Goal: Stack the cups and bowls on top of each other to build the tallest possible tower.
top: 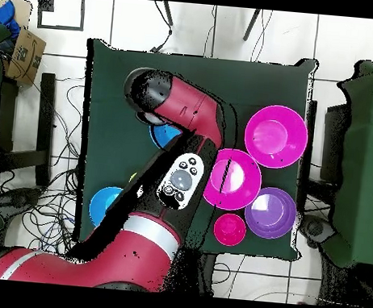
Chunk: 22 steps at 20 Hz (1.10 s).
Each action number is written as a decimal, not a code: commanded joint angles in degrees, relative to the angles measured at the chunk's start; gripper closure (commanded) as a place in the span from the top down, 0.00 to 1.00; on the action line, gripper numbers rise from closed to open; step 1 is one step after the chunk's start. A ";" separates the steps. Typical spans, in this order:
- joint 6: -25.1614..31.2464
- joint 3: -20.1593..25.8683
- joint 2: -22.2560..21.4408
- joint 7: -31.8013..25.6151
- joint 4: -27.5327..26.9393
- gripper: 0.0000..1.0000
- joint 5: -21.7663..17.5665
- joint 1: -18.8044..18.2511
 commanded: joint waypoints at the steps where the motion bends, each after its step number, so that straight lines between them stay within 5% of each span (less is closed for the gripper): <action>1: -2.82 6.34 -0.63 8.35 5.18 0.00 -2.62 0.16; 22: -6.75 6.74 -0.22 7.52 6.42 0.00 -3.11 -0.47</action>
